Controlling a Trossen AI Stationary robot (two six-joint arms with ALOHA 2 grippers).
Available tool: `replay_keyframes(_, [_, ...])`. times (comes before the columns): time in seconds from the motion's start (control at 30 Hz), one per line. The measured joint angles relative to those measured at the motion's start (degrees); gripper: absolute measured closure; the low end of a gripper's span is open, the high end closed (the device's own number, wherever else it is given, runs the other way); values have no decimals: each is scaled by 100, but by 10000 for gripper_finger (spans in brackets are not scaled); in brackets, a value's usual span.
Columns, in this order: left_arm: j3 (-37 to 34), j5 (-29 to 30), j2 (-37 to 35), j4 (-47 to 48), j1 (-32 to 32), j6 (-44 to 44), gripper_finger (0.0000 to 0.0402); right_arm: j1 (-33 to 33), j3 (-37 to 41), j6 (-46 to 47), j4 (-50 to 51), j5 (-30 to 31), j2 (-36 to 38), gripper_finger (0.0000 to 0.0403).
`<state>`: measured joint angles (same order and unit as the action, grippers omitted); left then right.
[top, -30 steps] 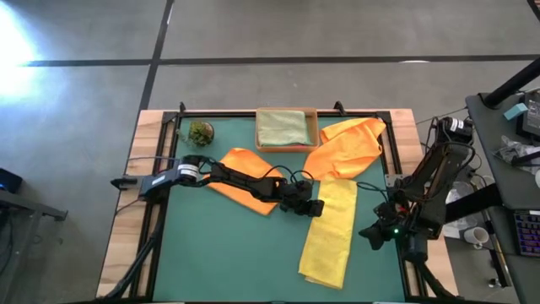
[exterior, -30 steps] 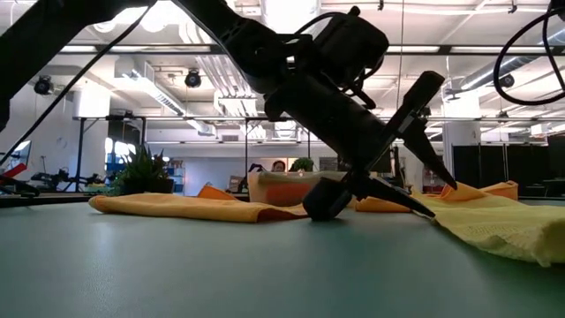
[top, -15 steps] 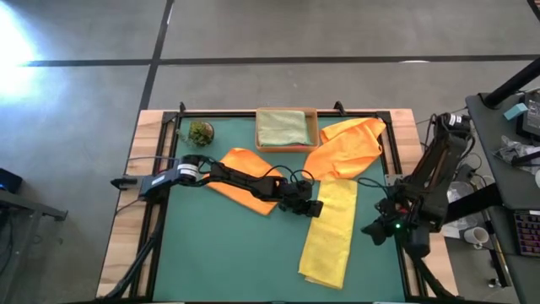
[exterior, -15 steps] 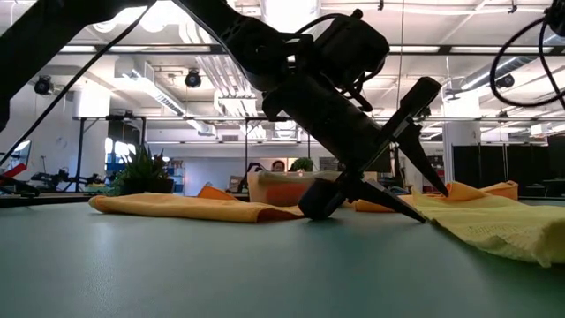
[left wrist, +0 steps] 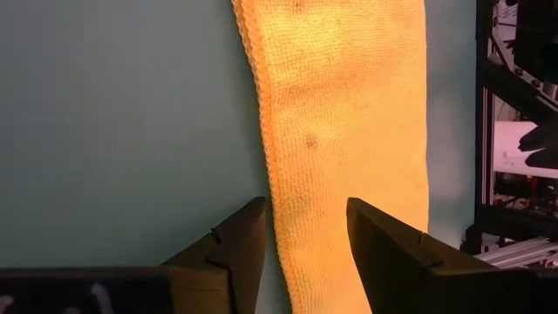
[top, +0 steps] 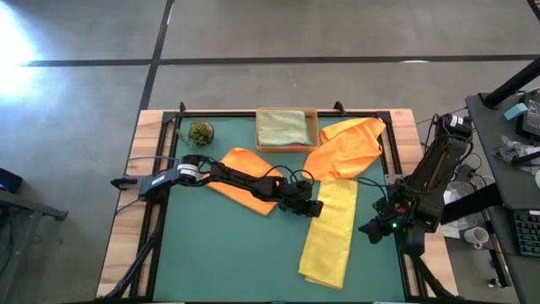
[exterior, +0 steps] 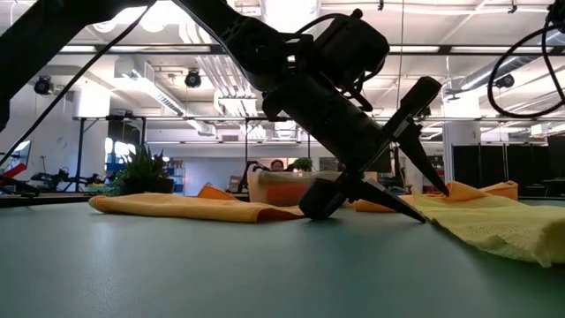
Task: Fold microfiber towels
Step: Fold the yellow microfiber towel
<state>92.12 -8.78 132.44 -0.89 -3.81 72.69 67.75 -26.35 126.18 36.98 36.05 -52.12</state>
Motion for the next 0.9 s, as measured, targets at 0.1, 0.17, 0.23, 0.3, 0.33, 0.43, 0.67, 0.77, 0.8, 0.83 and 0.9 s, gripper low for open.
replay_keyframes(0.1, [0, 4, 0, -3, -2, -3, 256, -20, -55, -607, -10, -6, 2, 364])
replay_keyframes(0.17, [-2, 4, 0, -7, -3, -4, 256, -20, -87, -837, -43, -2, -9, 364])
replay_keyframes(0.23, [-2, 3, 0, -9, -4, -7, 256, -40, -89, -797, -39, -7, -15, 364])
replay_keyframes(0.3, [-2, 3, 0, -11, -4, -7, 256, -87, -73, -760, -43, -48, -15, 364])
replay_keyframes(0.33, [-2, 4, 0, -11, -4, -7, 256, -115, -43, -706, -38, -135, -15, 364])
replay_keyframes(0.43, [-2, 2, 0, -13, -4, -9, 256, -199, 138, -266, -46, -385, -24, 364])
replay_keyframes(0.67, [-9, -49, -2, -11, -13, -254, 256, -363, 509, 138, -727, -464, 32, 357])
replay_keyframes(0.77, [-9, -102, -2, -11, -11, -256, 256, -462, 588, 278, -784, -459, -32, 343])
replay_keyframes(0.8, [-9, -108, -2, -11, -11, -262, 256, -503, 610, 259, -819, -462, -51, 336])
replay_keyframes(0.83, [-9, -122, -2, -11, -11, -293, 256, -541, 633, 211, -886, -463, -57, 329])
replay_keyframes(0.9, [-9, -160, -6, -5, -11, -413, 256, -646, 666, 162, -1106, -462, -55, 312])
